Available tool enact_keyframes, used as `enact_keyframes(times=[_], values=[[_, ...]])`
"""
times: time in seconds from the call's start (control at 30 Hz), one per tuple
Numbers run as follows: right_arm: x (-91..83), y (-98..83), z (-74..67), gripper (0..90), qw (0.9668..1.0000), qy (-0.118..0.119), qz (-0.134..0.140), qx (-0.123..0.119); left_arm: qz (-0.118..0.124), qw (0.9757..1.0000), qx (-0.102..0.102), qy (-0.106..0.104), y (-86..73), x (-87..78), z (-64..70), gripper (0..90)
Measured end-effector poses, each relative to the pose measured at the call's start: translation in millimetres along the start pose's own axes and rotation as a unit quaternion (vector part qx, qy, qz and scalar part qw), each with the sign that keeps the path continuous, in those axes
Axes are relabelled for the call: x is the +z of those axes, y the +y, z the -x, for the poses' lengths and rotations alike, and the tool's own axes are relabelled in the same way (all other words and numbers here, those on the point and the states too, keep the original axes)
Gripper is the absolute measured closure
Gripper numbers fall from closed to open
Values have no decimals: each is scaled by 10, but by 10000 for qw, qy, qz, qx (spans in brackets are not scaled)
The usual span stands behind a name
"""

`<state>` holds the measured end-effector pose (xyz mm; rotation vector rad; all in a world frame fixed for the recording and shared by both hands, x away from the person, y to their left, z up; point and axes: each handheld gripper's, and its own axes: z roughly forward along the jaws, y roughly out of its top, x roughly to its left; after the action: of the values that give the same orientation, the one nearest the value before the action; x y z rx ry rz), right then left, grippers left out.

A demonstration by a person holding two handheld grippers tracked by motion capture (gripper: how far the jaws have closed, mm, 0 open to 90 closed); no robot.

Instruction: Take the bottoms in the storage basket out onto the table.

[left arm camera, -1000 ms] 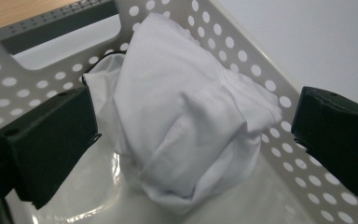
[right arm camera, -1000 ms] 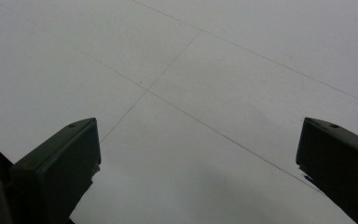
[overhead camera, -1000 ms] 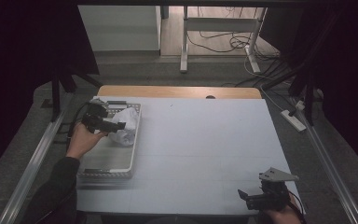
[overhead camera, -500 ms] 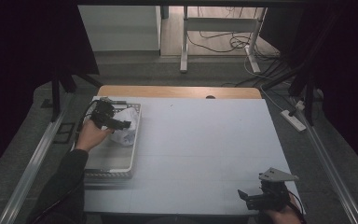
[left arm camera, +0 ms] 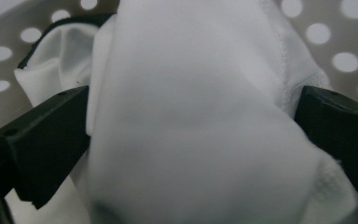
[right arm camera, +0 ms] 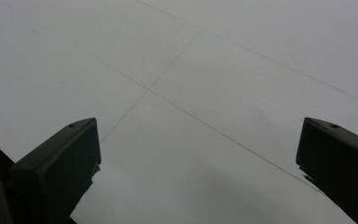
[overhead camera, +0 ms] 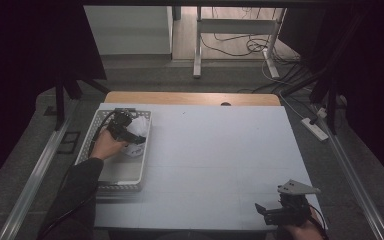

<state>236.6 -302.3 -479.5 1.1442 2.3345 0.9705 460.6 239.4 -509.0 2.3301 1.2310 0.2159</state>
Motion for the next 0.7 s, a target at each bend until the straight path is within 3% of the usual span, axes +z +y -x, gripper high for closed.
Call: enact_keyframes(times=[0.13, 0.33, 0.43, 0.47, 0.53, 0.57, 0.7], values=[[1, 0, 0, 2, 10000, 4, -4, -1, -166, 9997, -164, -7, -22, 108, -21, 0], [3, 2, -4, 2, 10000, 2, -24, -21, -240, 9995, -209, 46, -17, 128, 6, 0], [5, 3, -6, 2, 10000, 4, -39, -22, -323, 9991, -259, -38, -16, 135, 27, 31], [6, 3, -7, 2, 10000, 0, -41, -28, -354, 9987, -318, -172, -12, 112, 37, 152], [6, 3, -7, 2, 10000, 0, -40, -28, -379, 9983, -349, -259, -10, 98, 47, 197], [6, 3, -7, 2, 10000, 0, -43, -29, -399, 9981, -360, -303, -7, 90, 53, 275], [6, 3, -6, 2, 10000, 4, -43, -25, -486, 9975, -362, -367, 8, 59, 81, 424]])
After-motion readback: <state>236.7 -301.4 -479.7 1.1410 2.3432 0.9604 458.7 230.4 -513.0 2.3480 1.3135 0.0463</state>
